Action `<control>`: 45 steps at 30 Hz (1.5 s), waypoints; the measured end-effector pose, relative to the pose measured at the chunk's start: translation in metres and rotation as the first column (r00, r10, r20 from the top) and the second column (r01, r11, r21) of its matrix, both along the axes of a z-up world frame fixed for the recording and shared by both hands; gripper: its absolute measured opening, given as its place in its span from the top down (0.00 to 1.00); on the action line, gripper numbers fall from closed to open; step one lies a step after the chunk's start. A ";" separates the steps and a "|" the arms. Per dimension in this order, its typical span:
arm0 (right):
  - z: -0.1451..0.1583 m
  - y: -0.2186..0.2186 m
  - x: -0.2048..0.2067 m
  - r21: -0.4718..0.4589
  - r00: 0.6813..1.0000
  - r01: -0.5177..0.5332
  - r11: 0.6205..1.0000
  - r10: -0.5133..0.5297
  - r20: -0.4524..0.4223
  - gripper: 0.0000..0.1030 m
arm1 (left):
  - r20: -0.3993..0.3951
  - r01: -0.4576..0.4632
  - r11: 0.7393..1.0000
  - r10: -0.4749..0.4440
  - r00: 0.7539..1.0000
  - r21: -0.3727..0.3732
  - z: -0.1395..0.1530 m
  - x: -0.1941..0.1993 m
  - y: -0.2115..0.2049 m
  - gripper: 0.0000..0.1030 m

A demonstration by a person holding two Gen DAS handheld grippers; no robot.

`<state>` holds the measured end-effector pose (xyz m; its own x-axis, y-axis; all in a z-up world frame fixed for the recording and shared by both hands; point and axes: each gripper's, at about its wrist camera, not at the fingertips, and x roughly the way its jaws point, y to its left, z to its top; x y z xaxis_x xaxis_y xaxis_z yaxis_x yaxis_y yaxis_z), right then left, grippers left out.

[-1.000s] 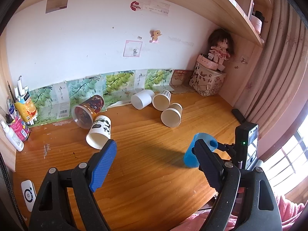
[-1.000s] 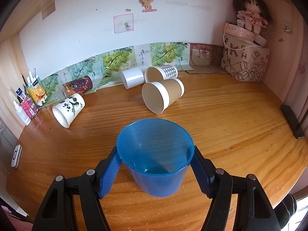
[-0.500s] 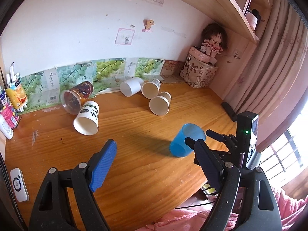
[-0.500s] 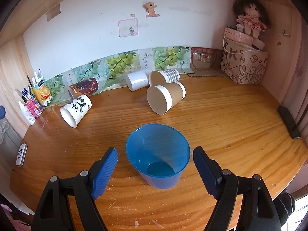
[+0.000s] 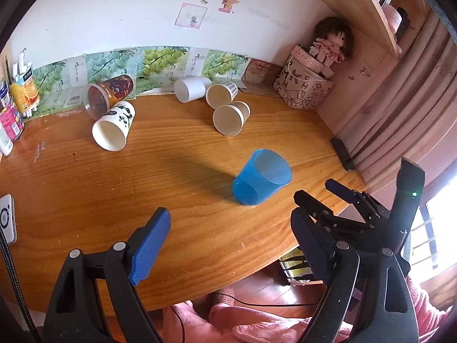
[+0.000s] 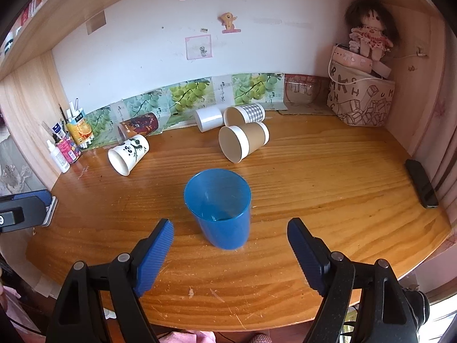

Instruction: Flip cup upright

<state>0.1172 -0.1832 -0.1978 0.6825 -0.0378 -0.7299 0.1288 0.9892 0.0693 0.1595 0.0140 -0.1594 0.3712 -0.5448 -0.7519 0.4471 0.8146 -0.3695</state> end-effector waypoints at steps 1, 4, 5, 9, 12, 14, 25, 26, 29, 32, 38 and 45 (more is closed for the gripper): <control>0.004 -0.003 -0.005 0.000 1.000 -0.011 1.000 0.011 0.000 0.18 | -0.007 -0.011 1.000 0.011 1.000 0.003 0.001 -0.005 -0.005 0.14; 0.018 -0.012 -0.021 -0.012 0.999 -0.044 0.999 0.044 0.015 0.17 | -0.020 -0.047 0.999 0.047 0.999 0.005 0.002 -0.021 -0.020 0.12; 0.023 -0.016 -0.026 -0.017 0.998 -0.054 0.998 0.054 0.026 0.16 | -0.021 -0.065 0.998 0.065 0.998 0.009 0.003 -0.027 -0.024 0.12; 0.039 -0.030 -0.048 -0.034 0.995 -0.072 0.997 0.074 0.071 0.10 | -0.013 -0.189 0.982 0.189 0.982 0.032 0.011 -0.053 -0.038 0.12; 0.049 -0.042 -0.063 -0.020 0.992 -0.087 0.996 0.089 0.089 0.10 | 0.026 -0.246 0.968 0.245 0.969 0.041 0.021 -0.072 -0.046 0.11; 0.057 -0.049 -0.073 -0.004 0.990 -0.103 0.995 0.103 0.097 0.10 | 0.050 -0.271 0.962 0.269 0.962 0.044 0.028 -0.080 -0.051 0.11; 0.113 -0.075 -0.126 -0.022 0.964 -0.145 0.989 0.146 0.221 0.00 | 0.232 -0.434 0.901 0.416 0.879 0.026 0.078 -0.121 -0.065 0.04; 0.119 -0.077 -0.131 -0.021 0.960 -0.144 0.989 0.145 0.240 0.00 | 0.249 -0.443 0.896 0.426 0.870 0.013 0.083 -0.125 -0.065 0.04; 0.134 -0.083 -0.143 -0.005 0.948 -0.149 0.989 0.144 0.284 0.00 | 0.317 -0.470 0.883 0.451 0.834 -0.019 0.098 -0.135 -0.068 0.01; 0.149 -0.087 -0.156 0.028 0.932 -0.164 0.986 0.145 0.333 0.00 | 0.410 -0.492 0.869 0.471 0.781 -0.061 0.113 -0.147 -0.071 0.01; 0.171 -0.090 -0.168 0.008 0.904 -0.154 0.988 0.138 0.404 0.00 | 0.541 -0.503 0.856 0.479 0.692 -0.115 0.138 -0.169 -0.080 0.01; 0.187 -0.102 -0.174 0.088 0.885 -0.156 0.984 0.100 0.454 0.00 | 0.579 -0.556 0.820 0.519 0.628 -0.132 0.150 -0.174 -0.079 0.00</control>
